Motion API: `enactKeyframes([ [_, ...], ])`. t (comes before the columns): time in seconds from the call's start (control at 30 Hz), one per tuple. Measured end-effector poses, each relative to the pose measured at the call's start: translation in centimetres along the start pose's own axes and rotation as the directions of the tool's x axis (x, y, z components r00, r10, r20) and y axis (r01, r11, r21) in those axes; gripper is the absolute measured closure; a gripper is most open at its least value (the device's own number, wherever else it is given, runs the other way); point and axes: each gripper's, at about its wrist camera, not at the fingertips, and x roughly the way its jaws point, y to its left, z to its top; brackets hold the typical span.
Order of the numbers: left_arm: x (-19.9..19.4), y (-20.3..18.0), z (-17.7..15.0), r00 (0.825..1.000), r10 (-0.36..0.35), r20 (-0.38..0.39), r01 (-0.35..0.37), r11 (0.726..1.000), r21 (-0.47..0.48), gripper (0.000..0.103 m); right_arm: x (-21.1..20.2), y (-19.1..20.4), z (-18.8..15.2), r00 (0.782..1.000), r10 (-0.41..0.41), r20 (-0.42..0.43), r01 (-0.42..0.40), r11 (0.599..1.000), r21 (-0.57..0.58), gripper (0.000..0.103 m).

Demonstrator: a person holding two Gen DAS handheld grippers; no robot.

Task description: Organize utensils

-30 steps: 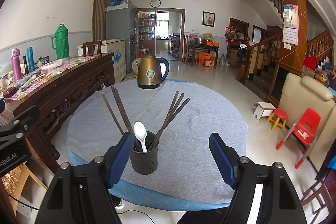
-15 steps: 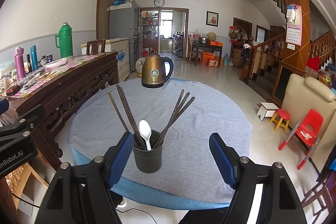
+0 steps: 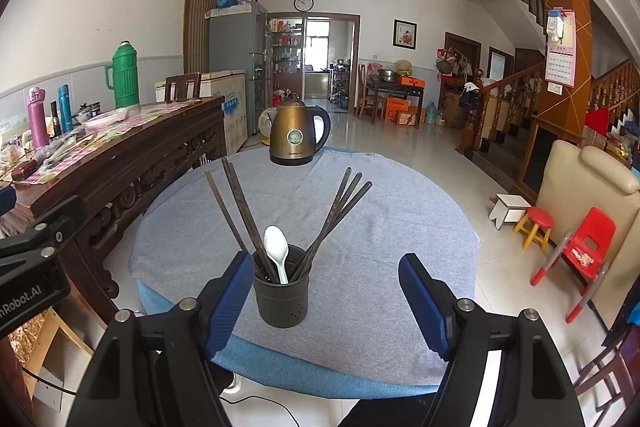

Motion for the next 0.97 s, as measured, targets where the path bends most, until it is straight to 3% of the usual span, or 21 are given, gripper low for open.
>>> enactKeyframes([
  [0.57, 0.0, -0.8, 0.0, 1.0, -0.018, -0.001, 0.018, 1.0, -0.006, 0.003, 0.4, -0.6, -0.4, 1.0, -0.007, -0.01, 0.007, 1.0, 0.005, 0.025],
  [0.8, 1.4, -1.5, 0.1, 0.999, -0.038, -0.007, 0.038, 0.999, -0.013, 0.004, 1.5, -1.2, -0.6, 0.999, -0.017, -0.027, 0.017, 1.0, -0.002, 0.025],
  [0.9, 2.0, -1.9, 0.1, 0.999, -0.02, 0.037, 0.021, 1.0, -0.02, 0.004, 2.2, -1.5, -0.8, 0.999, -0.027, -0.041, 0.026, 1.0, -0.011, 0.025],
  [0.97, 3.1, -2.1, 0.1, 0.999, -0.041, 0.012, 0.041, 0.999, -0.023, 0.004, 3.1, -1.8, -1.0, 0.998, -0.035, -0.061, 0.034, 0.999, -0.012, 0.025],
])
